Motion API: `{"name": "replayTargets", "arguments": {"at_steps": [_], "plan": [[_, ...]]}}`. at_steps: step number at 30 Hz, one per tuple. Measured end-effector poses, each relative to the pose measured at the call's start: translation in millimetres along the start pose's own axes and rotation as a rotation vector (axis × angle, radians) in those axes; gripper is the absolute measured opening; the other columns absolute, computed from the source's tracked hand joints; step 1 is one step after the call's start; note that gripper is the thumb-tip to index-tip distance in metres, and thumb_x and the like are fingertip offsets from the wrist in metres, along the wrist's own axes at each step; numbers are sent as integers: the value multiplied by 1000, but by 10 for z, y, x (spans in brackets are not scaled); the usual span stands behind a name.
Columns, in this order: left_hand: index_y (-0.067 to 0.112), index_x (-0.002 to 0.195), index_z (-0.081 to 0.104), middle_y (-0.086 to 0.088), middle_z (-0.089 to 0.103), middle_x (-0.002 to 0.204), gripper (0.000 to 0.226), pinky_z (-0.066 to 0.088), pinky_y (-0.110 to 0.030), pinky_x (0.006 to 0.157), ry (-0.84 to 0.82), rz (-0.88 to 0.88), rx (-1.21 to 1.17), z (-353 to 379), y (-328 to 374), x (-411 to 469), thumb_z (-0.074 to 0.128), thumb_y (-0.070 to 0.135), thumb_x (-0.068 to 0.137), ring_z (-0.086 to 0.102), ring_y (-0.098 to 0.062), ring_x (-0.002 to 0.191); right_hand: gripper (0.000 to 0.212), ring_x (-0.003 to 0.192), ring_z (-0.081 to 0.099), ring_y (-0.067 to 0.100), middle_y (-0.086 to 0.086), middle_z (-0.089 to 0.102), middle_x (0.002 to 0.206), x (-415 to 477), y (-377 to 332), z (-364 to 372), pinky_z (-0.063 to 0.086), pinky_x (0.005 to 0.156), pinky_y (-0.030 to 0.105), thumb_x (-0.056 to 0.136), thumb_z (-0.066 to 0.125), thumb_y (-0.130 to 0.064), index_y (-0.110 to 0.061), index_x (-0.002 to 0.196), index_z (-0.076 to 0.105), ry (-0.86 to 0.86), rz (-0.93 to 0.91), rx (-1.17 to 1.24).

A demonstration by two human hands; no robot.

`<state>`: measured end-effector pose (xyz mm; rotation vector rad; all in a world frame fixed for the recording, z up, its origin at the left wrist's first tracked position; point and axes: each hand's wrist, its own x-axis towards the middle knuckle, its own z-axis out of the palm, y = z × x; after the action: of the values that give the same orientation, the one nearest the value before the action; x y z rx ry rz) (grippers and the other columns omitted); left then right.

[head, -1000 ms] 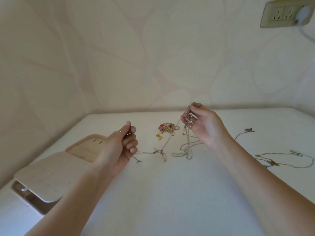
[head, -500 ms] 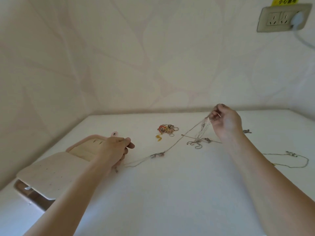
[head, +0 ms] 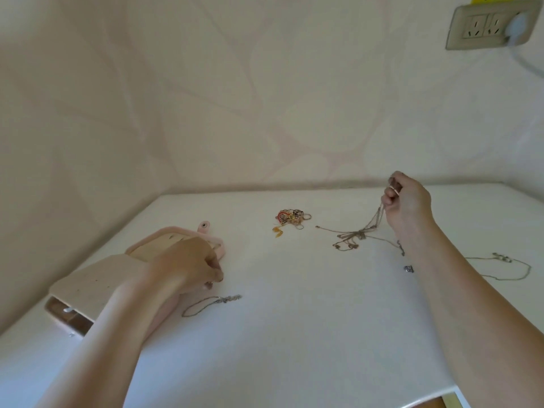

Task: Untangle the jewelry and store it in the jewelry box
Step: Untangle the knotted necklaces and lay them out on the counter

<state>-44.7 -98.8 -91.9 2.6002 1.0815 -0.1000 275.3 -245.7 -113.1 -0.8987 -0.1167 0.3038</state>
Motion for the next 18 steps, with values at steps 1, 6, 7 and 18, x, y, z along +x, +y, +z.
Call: {"name": "replayTargets", "arguments": {"at_steps": [1,6,7,18], "plan": [[24,74,63,13,60,60,17,31,-7,45,18,37,-33,9,22,0,59,20,89,47,11,43,25,48,29,9,-1,40,65,-38,-3,46,18,43,20,88,47,-2,-15,67,45,-53,-15,-46],[27,82,67,20,62,64,37,39,-18,98,-38,138,-107,-43,-7,-108,55,-8,82,57,11,69,19,50,32,11,-1,46,72,-338,-50,286,23,46,20,88,51,-8,-11,70,51,-320,-214,-417],[29,84,65,25,62,67,42,34,-13,100,-50,179,-90,-44,-15,-122,53,-11,81,58,13,76,20,50,33,10,-2,48,72,-406,-54,311,25,46,19,89,52,-10,-10,69,53,-383,-243,-490],[24,103,64,6,72,102,32,45,-19,91,66,363,-1016,391,579,57,72,31,73,64,0,101,19,55,46,10,0,55,63,-963,197,435,39,54,17,93,55,-18,-10,86,71,-1268,103,-844]]}}
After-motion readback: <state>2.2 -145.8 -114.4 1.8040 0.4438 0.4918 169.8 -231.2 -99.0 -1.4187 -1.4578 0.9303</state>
